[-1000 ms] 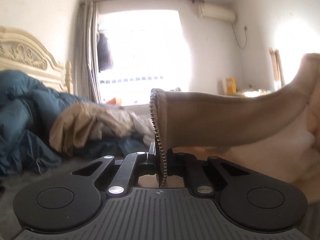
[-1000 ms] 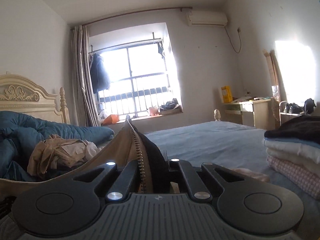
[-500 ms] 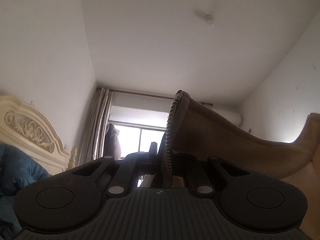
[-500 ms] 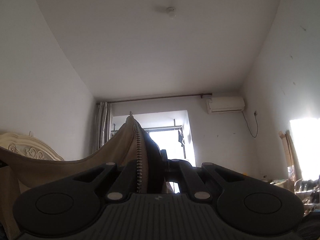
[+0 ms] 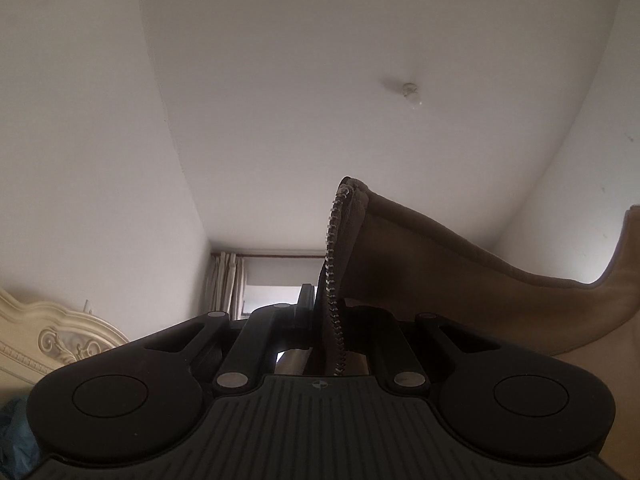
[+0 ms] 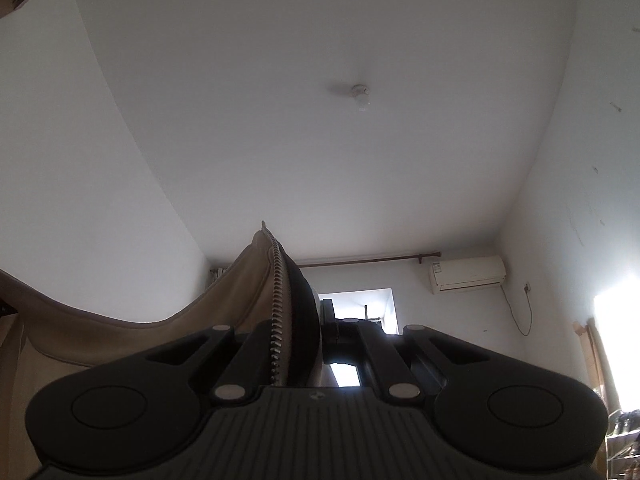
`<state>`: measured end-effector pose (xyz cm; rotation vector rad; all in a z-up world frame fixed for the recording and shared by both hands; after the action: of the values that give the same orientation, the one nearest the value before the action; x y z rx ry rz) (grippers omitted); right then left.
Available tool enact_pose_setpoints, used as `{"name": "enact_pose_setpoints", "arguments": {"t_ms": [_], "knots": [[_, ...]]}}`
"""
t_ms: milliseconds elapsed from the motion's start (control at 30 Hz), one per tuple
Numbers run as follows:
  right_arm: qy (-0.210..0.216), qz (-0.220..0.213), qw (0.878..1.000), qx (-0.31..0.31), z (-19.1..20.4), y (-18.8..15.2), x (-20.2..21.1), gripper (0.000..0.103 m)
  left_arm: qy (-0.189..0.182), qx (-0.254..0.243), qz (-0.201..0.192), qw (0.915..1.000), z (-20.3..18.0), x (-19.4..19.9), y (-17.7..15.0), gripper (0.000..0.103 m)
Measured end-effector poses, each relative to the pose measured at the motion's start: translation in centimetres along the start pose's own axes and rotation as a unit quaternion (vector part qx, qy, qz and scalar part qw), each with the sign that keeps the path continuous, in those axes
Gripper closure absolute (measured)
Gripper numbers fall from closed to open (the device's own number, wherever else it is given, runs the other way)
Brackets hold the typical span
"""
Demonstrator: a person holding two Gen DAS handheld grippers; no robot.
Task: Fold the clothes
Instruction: 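Lift the hoodie high by its zipper edges with both grippers to shake it out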
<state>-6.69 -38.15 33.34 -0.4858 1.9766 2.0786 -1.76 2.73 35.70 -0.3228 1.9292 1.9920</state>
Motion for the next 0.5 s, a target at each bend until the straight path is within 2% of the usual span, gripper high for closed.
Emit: {"name": "enact_pose_setpoints", "arguments": {"t_ms": [100,267,500], "knots": [[0.004,0.003,1.000,0.001,-0.1,-1.0,-0.9,0.102,0.007,-0.006,0.005,0.9999,-0.3,-0.5,-0.9,0.097],[-0.002,0.024,1.000,0.002,-0.9,-4.6,-4.0,0.102,0.013,-0.007,0.040,0.9991,-1.1,-3.5,-4.6,0.096],[-0.035,0.097,0.994,0.018,-3.5,-13.1,-12.6,0.102,0.022,-0.036,0.125,0.9913,-3.8,-12.4,-15.1,0.096]]}}
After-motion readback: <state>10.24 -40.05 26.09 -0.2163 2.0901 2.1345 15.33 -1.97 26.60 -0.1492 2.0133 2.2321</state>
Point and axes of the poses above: each gripper's, at about its wrist camera, not at the fingertips, and x roughly against the way its jaws point, z to its left, y to its top, the point moved 8 cm from there along -x, roughly the way its jaws point, and after that the axes turned 14 degrees about z, right-handed, at the moved point
